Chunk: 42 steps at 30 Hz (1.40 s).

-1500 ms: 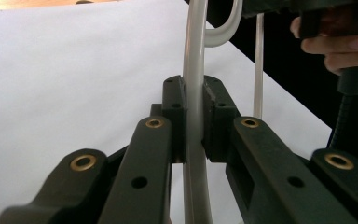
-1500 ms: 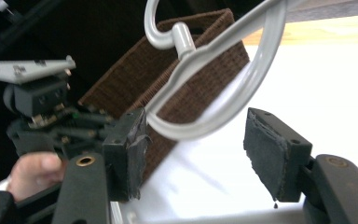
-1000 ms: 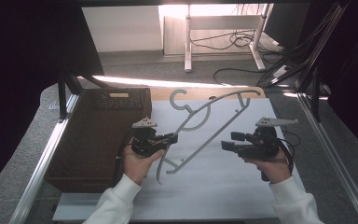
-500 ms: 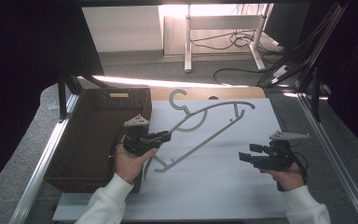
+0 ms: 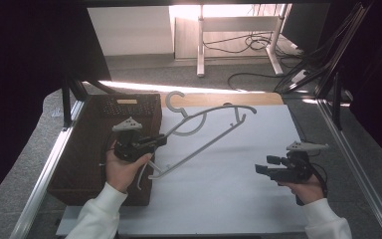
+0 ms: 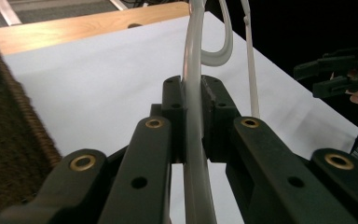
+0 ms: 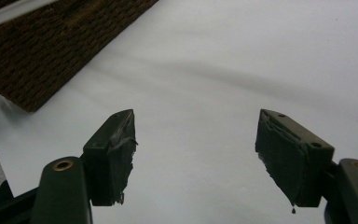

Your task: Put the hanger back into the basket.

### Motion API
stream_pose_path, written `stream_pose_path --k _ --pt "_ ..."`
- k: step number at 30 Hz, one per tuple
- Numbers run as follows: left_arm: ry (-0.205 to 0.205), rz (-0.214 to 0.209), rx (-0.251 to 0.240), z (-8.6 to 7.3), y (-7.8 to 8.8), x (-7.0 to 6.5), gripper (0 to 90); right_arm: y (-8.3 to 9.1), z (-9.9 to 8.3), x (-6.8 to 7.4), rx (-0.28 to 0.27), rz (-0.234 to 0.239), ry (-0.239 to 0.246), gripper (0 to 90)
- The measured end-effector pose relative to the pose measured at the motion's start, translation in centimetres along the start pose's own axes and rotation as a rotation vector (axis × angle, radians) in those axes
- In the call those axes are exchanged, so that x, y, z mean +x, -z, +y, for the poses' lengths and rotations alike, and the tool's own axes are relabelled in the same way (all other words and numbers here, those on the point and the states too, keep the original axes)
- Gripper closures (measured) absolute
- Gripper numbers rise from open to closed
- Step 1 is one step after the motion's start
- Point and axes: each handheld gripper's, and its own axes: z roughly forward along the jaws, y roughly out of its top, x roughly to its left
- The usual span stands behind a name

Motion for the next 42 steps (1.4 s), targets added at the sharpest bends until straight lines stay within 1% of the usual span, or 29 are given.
stream_pose_path --k 5,11,20,28,35,42 --pt "-0.014 0.027 -0.014 0.3 1.7 0.7 81.8 0.0 -0.1 -0.2 0.004 -0.006 -0.005 29.1" --pt "-0.015 0.059 -0.038 0.7 3.8 1.7 81.9 -0.1 -0.2 -0.4 0.009 -0.012 -0.011 29.1" --pt "-0.003 0.107 -0.077 0.9 6.7 3.3 82.0 -0.2 -0.2 -0.5 0.017 -0.015 -0.014 29.1" --pt "0.015 0.147 -0.101 0.3 8.9 4.8 82.0 -0.4 -0.3 -0.7 0.025 -0.019 -0.017 29.1" --pt "0.038 0.18 -0.115 -0.7 10.7 6.3 82.0 -0.5 -0.4 -0.7 0.028 -0.024 -0.018 29.1" --pt "0.066 0.212 -0.131 -1.7 12.2 7.8 82.0 -0.5 -0.4 -0.7 0.035 -0.029 -0.015 29.1"
